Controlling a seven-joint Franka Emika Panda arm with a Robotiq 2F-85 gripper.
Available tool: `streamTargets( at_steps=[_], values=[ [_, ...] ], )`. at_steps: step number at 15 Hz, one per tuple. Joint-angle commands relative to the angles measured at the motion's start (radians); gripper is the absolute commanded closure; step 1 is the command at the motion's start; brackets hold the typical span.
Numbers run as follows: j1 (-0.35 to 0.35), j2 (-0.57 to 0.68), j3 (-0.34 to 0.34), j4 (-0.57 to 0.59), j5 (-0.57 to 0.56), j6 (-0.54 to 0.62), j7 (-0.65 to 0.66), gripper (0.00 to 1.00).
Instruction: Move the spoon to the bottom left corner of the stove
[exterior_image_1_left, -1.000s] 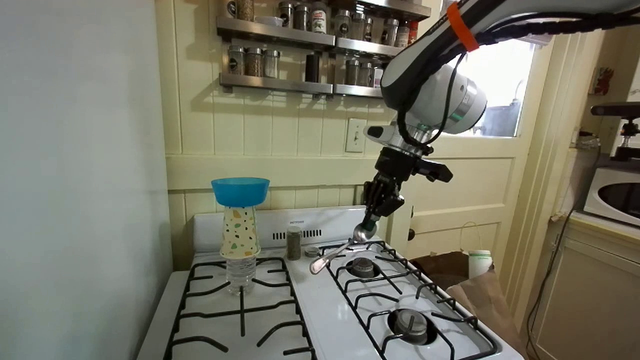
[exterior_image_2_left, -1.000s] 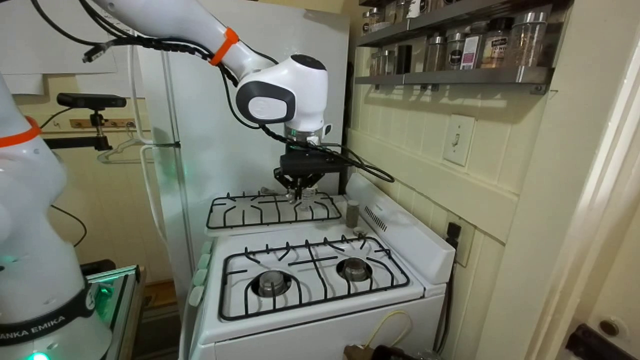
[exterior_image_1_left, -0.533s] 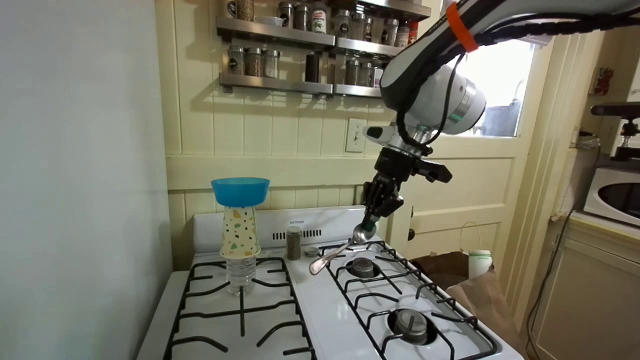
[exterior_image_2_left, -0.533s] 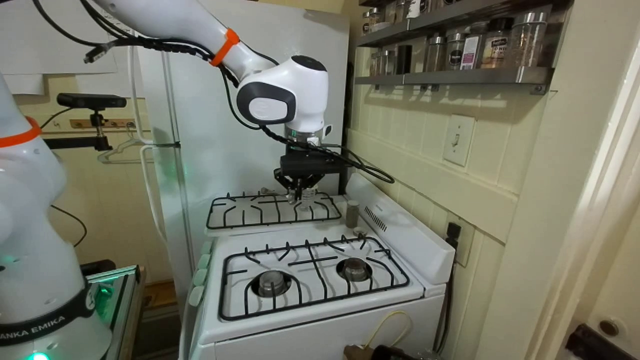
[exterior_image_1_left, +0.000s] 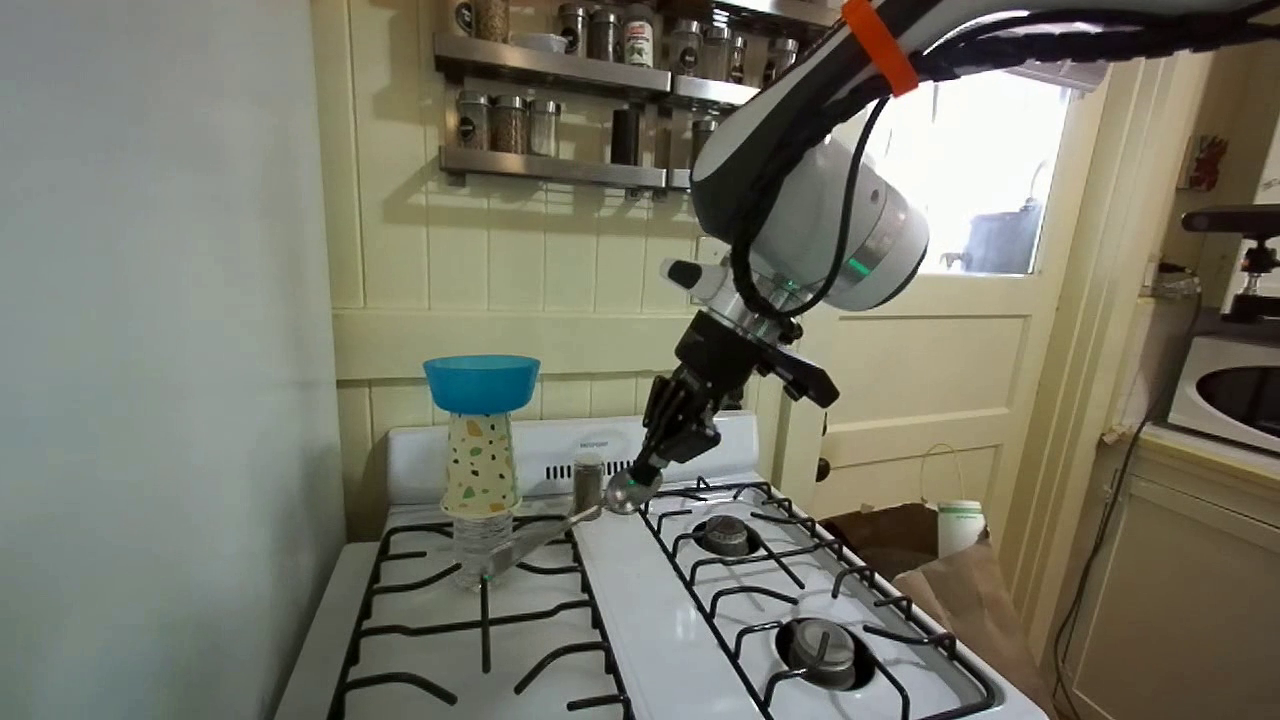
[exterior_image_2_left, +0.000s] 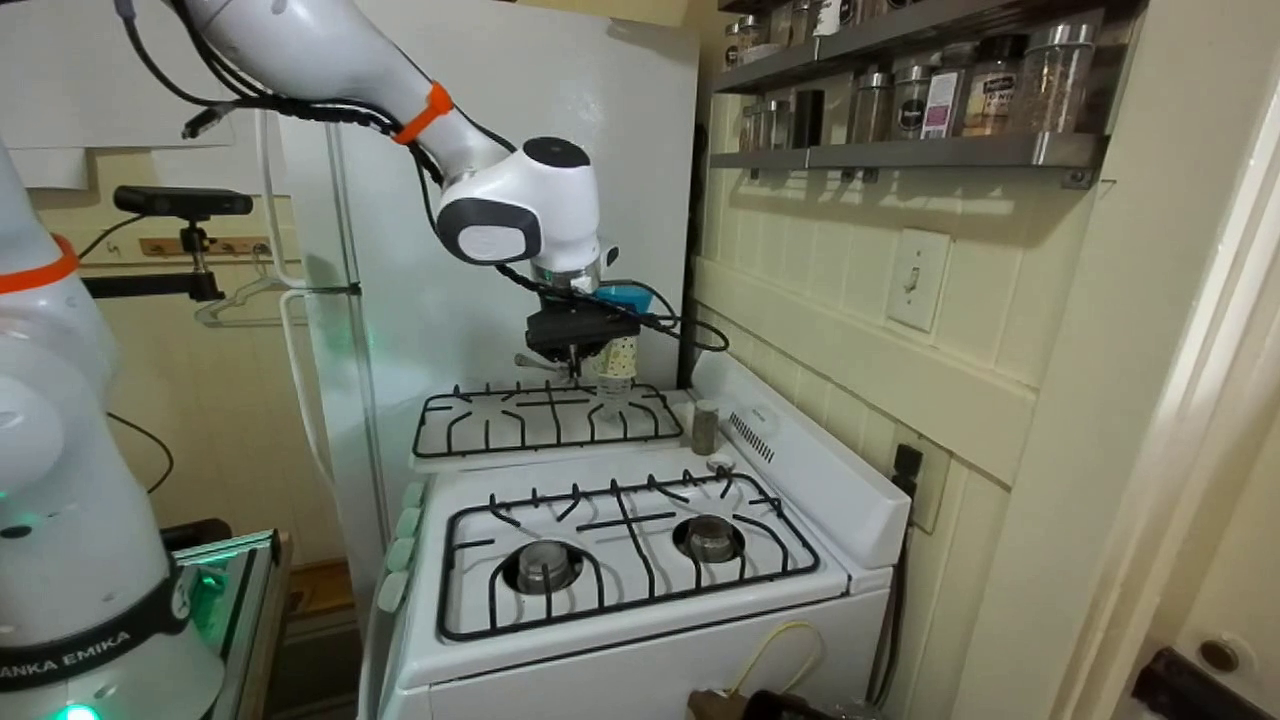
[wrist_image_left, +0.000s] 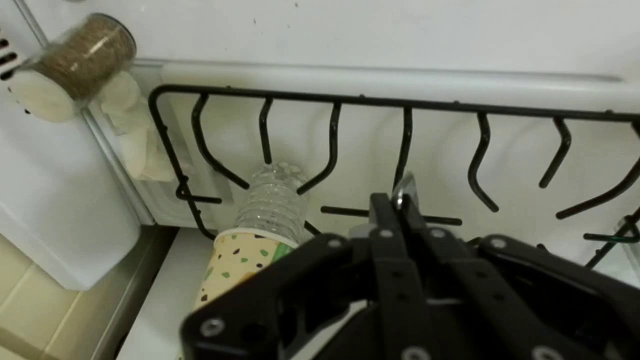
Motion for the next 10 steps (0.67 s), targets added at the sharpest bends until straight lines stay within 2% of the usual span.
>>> streamTargets(
  at_steps=[1,3,6,7,10],
  values=[
    [0.084,-0.069,0.046,-0.115,0.233,0.154,-0.057,0.99],
    [0.127,-0.085,0.074,-0.155,0.352,0.229,-0.065,0.99],
    [0.163,-0.087,0.11,-0.196,0.423,0.332,-0.002,0.99],
    [0.166,-0.075,0.121,-0.204,0.42,0.354,0.029,0.99],
    [0.163,-0.045,0.129,-0.212,0.381,0.329,0.086,0.99]
  ],
)
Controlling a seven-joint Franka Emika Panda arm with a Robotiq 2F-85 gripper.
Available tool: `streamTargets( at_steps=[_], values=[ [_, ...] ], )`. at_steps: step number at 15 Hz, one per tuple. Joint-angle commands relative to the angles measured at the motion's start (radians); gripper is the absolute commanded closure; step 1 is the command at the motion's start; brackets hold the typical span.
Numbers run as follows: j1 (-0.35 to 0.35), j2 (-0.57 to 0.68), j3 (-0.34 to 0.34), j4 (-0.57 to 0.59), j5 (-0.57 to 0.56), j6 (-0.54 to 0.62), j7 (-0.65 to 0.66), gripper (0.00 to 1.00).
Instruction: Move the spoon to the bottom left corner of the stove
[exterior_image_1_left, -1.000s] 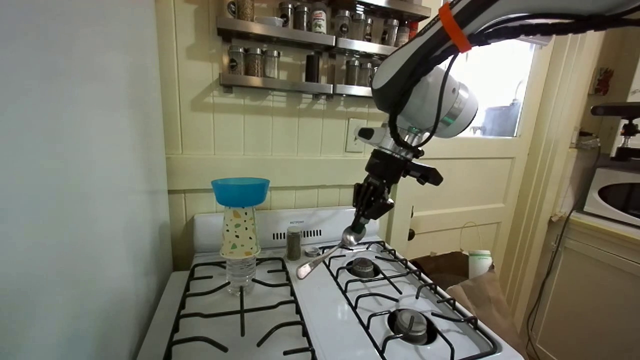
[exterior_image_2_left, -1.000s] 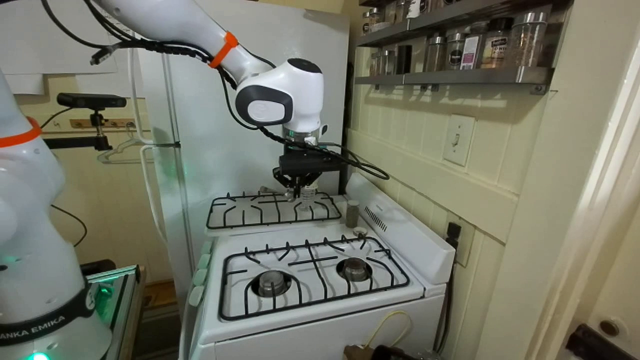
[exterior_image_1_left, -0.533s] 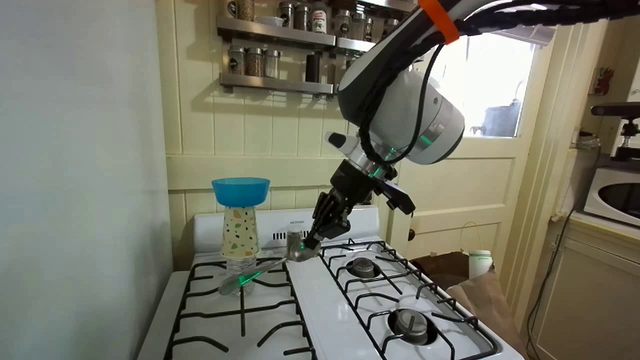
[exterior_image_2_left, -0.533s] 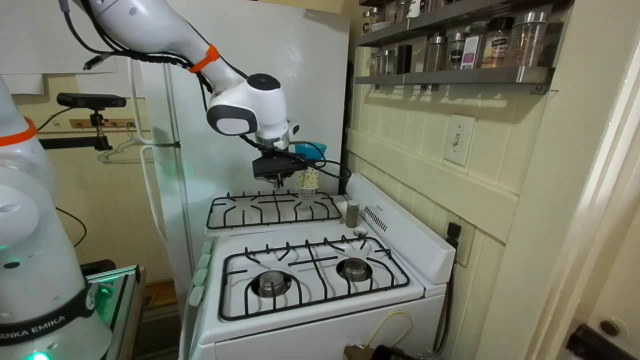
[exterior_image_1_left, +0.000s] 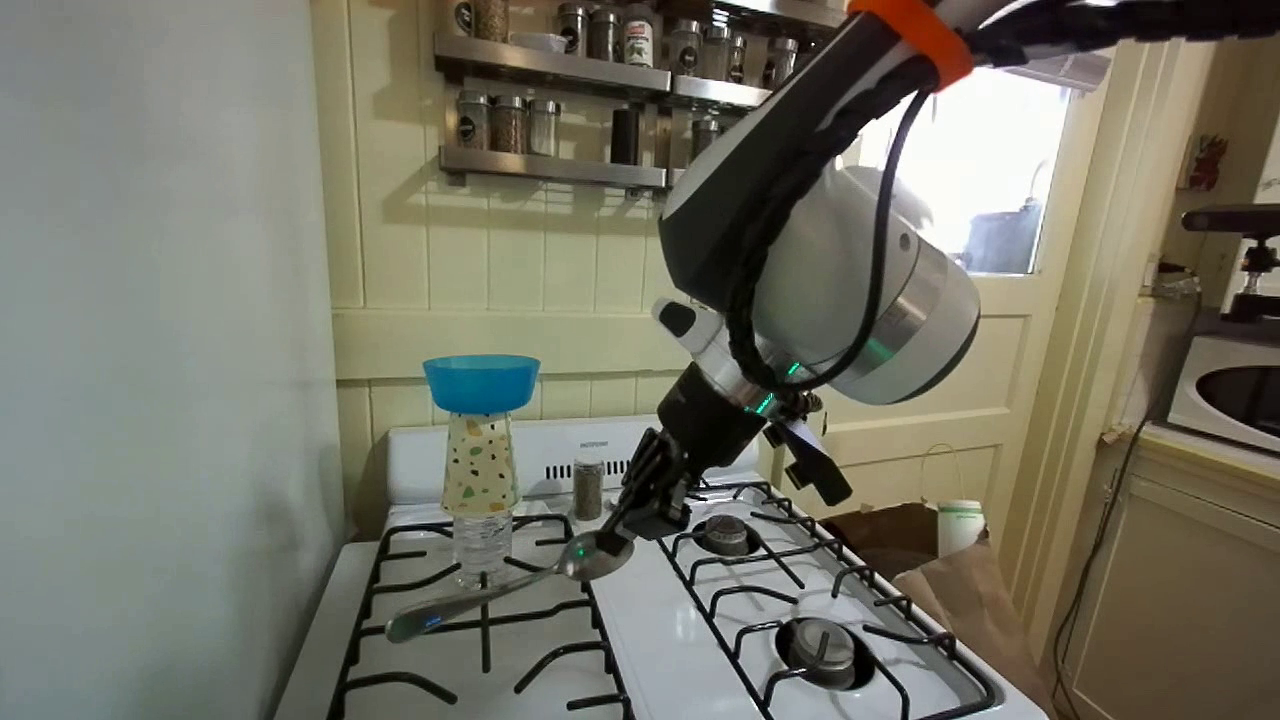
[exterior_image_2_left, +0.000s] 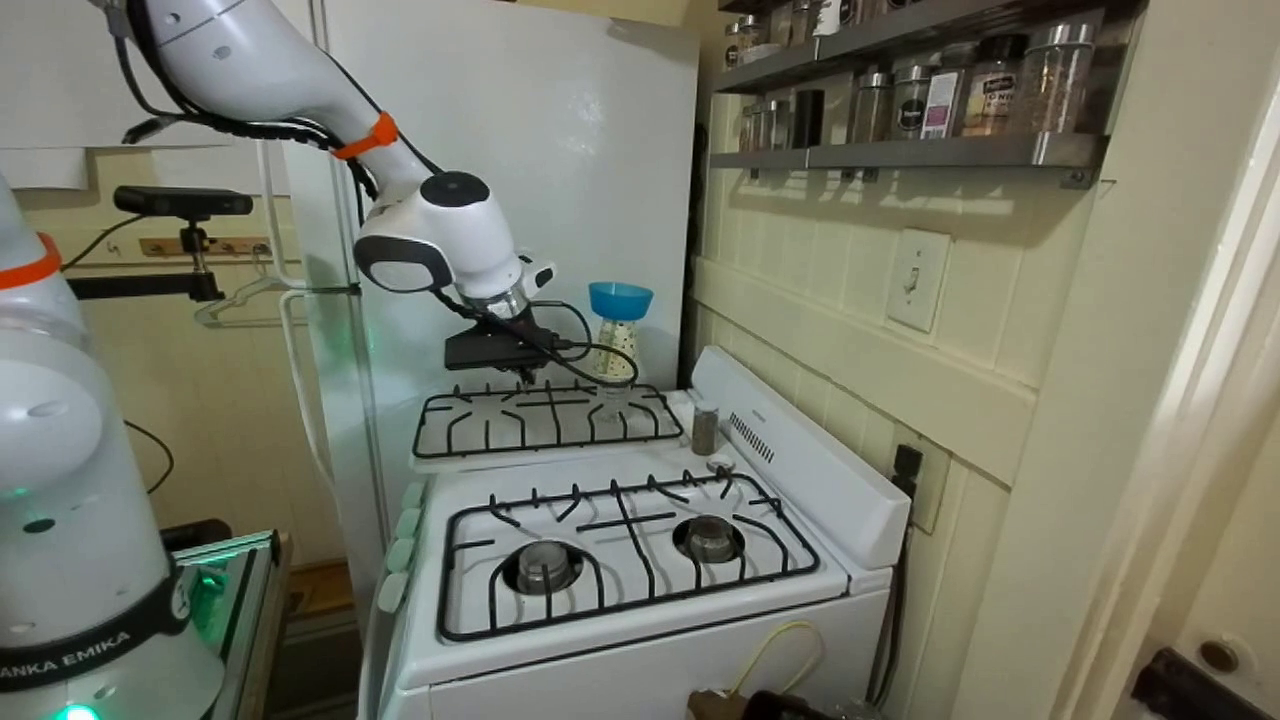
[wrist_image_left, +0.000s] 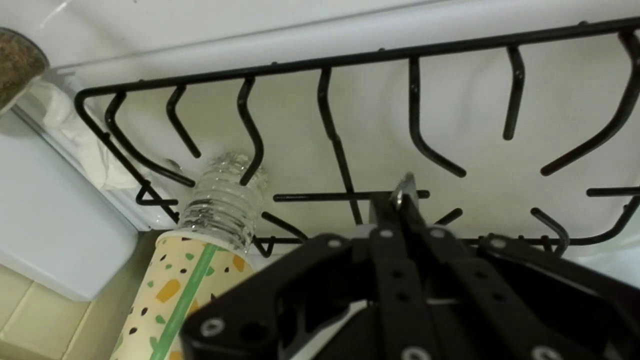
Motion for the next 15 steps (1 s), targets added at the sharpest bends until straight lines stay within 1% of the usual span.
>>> streamTargets(
  at_steps=[1,5,11,15],
  values=[
    [0.006,0.011,0.016,-0.031,0.006,0.01,0.048,0.99],
    [0.003,0.065,0.013,-0.006,-0.011,-0.015,0.06,0.99],
    [0.003,0.122,0.015,0.026,-0.048,-0.085,0.065,0.99],
    [0.002,0.149,0.018,0.048,-0.049,-0.086,0.056,0.99]
  ],
)
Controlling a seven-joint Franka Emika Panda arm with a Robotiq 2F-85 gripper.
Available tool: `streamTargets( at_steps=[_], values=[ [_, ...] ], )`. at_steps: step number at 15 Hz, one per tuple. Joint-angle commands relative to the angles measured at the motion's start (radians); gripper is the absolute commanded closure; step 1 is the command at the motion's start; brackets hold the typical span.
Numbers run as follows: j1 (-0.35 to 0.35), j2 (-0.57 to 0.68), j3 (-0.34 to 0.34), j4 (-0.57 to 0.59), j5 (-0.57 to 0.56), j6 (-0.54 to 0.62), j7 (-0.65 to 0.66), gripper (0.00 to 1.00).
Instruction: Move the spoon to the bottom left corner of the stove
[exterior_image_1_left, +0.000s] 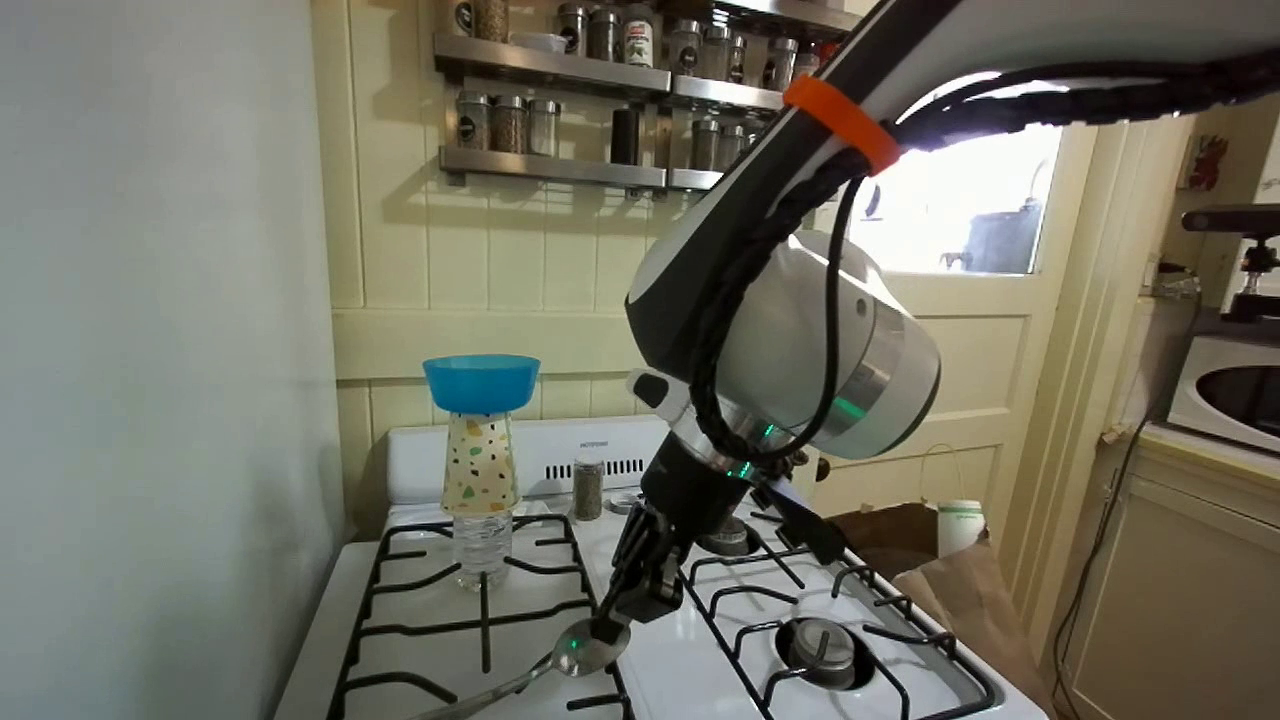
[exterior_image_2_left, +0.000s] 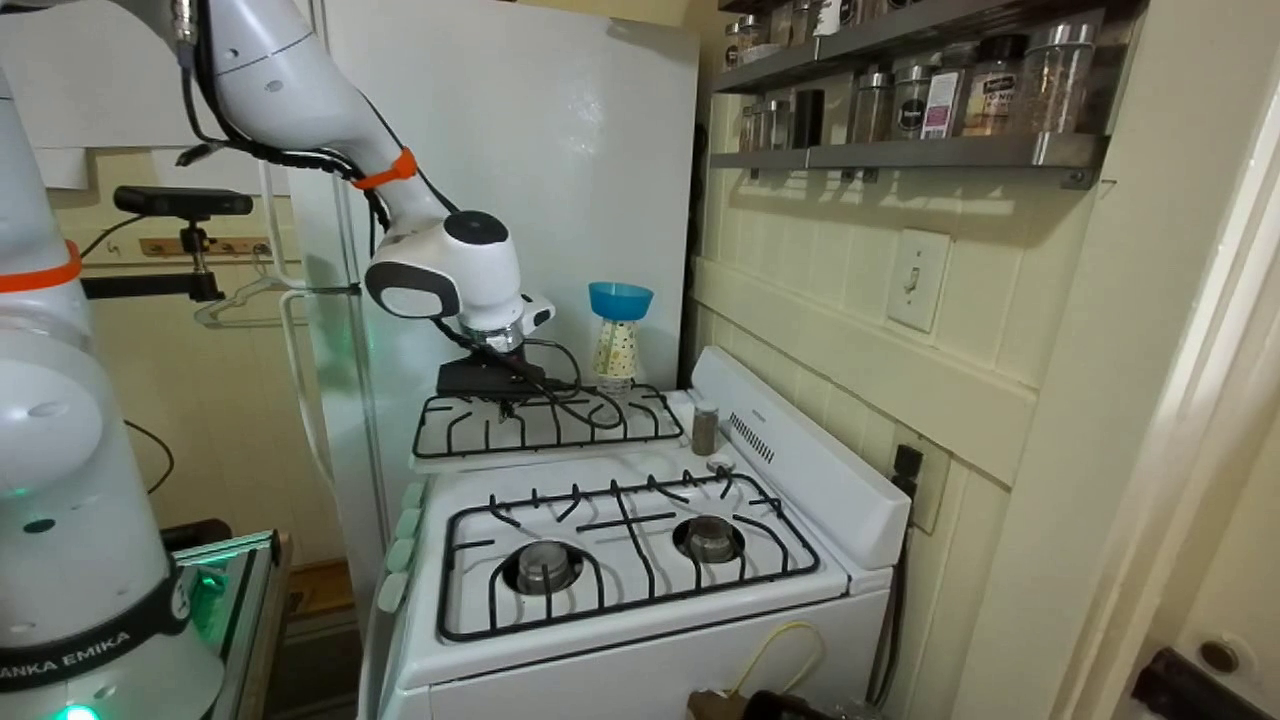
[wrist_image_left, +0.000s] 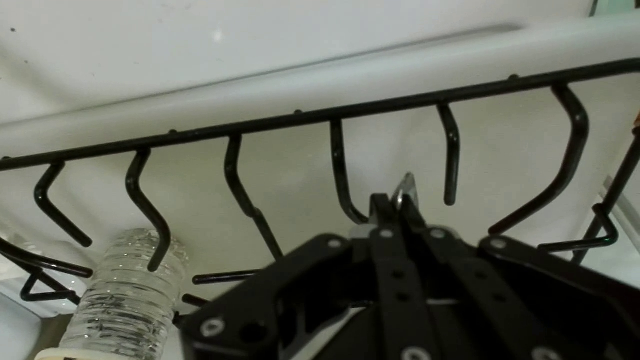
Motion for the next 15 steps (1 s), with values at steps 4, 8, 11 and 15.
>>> streamTargets(
  at_steps=[4,8,11,15],
  values=[
    [-0.003,0.059,-0.002,0.06,-0.041,-0.045,0.003,0.99],
    [-0.007,0.087,-0.005,0.099,-0.07,-0.1,0.001,0.71],
    [-0.04,0.09,0.022,0.114,-0.103,-0.129,0.022,0.56],
    [-0.051,0.067,0.025,0.102,-0.129,-0.124,0.044,0.25]
  ],
)
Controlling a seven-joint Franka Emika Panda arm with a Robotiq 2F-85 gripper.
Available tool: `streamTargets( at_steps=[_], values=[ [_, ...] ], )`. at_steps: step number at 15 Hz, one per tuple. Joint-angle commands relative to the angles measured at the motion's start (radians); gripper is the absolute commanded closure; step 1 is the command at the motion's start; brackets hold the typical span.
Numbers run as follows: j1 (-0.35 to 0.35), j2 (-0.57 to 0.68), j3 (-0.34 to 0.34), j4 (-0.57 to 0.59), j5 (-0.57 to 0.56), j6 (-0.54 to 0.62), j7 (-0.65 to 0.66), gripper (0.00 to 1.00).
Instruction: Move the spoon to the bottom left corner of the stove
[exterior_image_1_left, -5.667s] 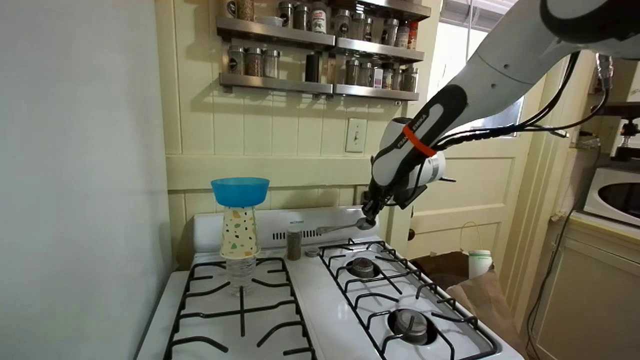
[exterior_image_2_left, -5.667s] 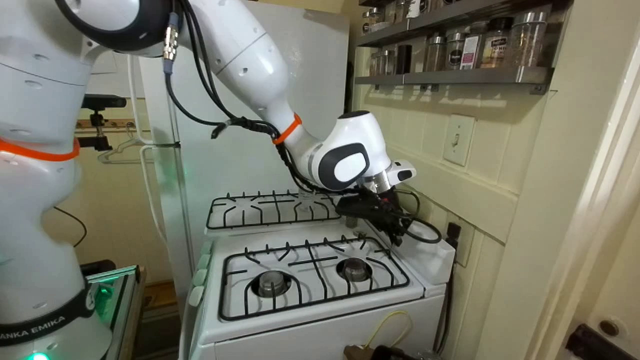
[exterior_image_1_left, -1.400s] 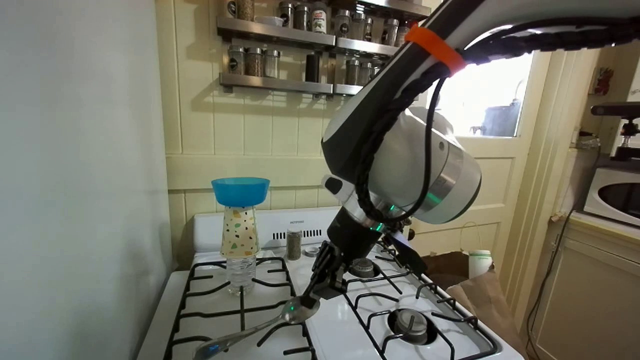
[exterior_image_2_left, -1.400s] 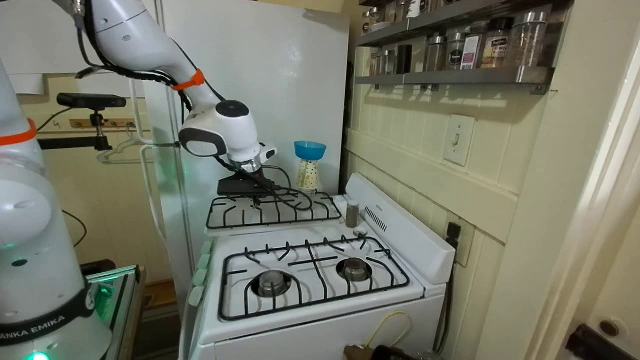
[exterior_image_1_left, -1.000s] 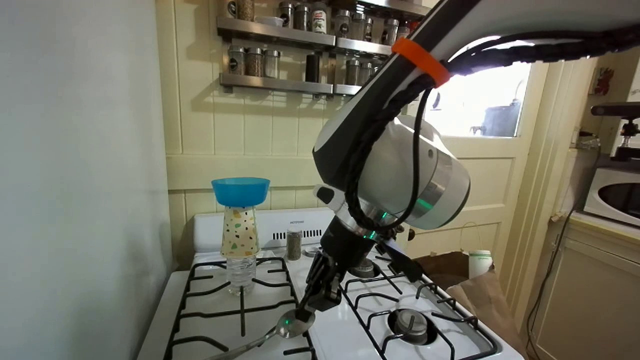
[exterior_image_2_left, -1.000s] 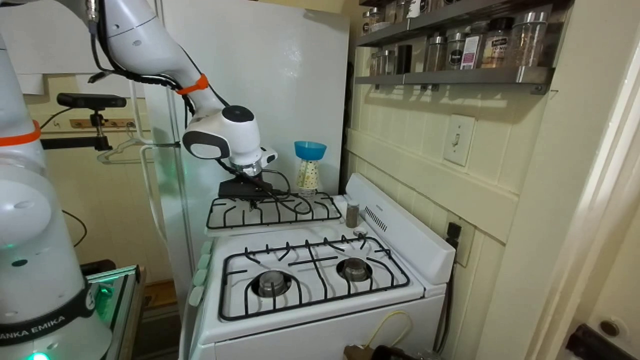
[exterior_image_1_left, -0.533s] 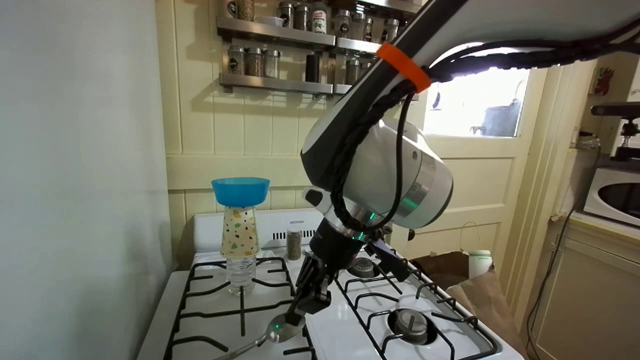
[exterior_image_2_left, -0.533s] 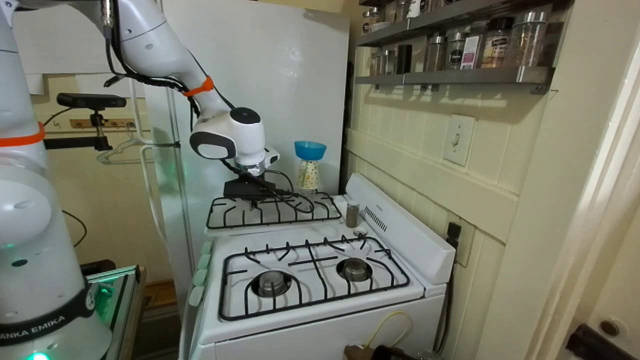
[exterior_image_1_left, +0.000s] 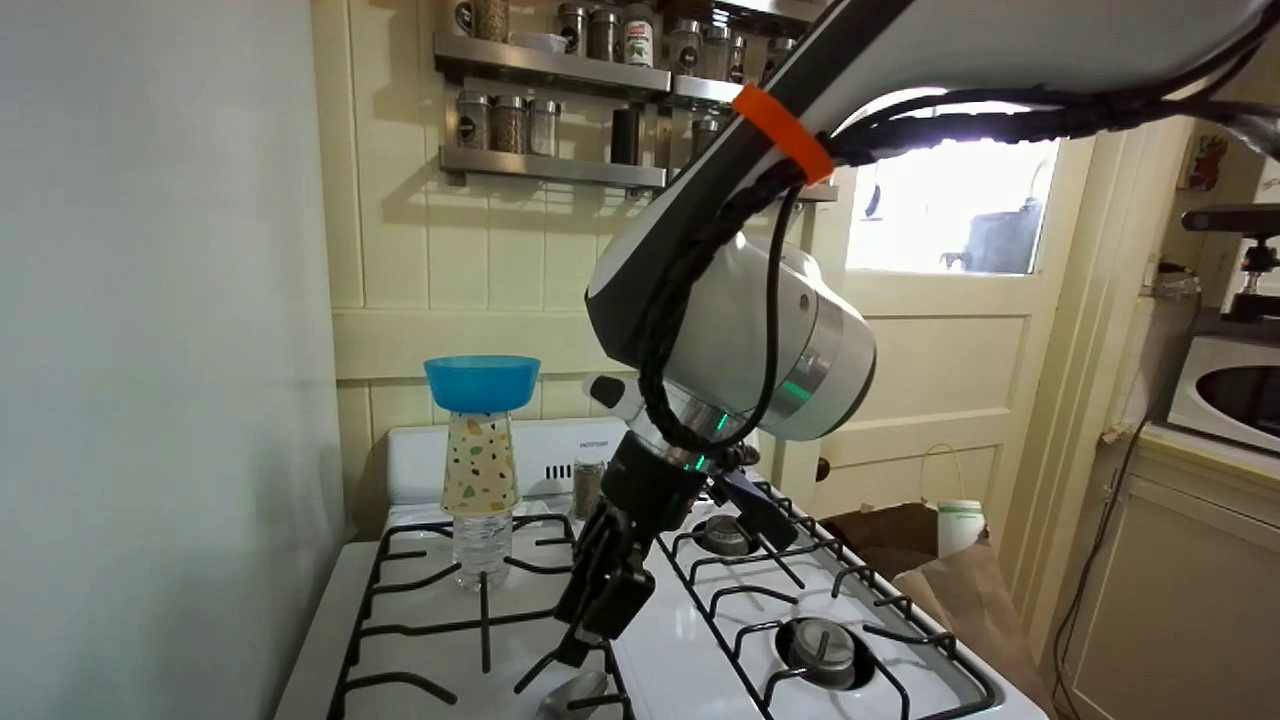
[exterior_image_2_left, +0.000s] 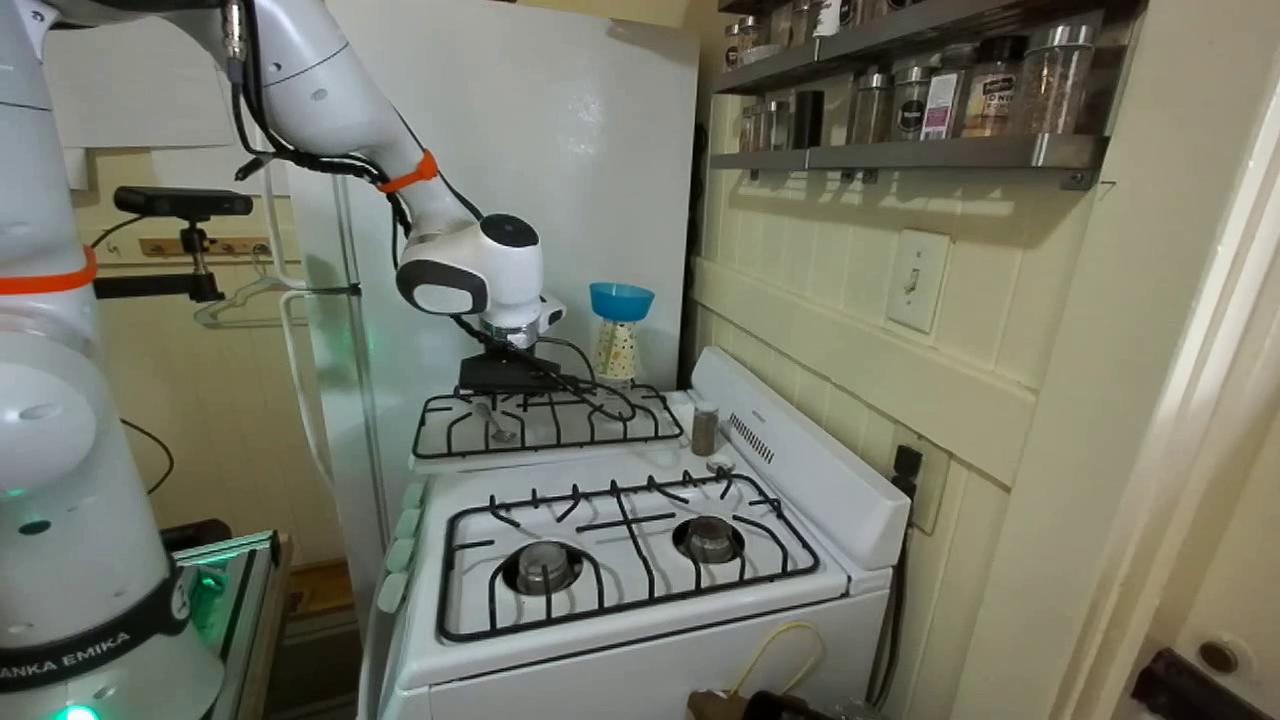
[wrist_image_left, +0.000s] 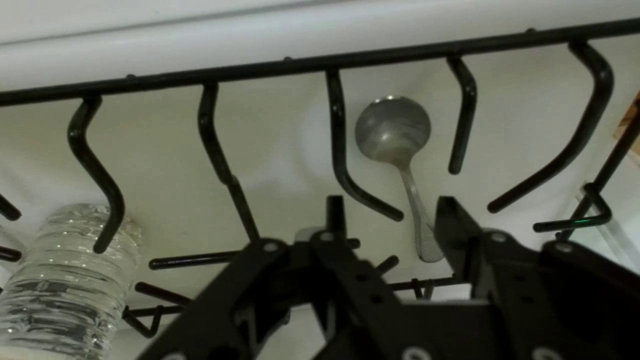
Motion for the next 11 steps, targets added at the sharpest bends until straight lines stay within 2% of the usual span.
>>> streamTargets(
  at_steps=[1,3,4,8,9,10,11],
  values=[
    [-0.023,-0.036,0.014,-0.025,-0.046,-0.004,0.05,0.18],
    [-0.029,-0.082,0.01,-0.065,-0.08,-0.007,0.089,0.03],
    [-0.033,-0.106,0.007,-0.085,-0.103,-0.013,0.115,0.0],
    [-0.046,-0.259,0.001,-0.213,-0.283,0.008,0.367,0.0],
    [-0.048,-0.298,-0.002,-0.234,-0.332,0.019,0.397,0.0],
    [-0.022,-0.177,-0.03,-0.148,-0.259,0.004,0.309,0.0],
    [-0.015,-0.215,-0.04,-0.171,-0.297,0.006,0.35,0.0]
  ],
)
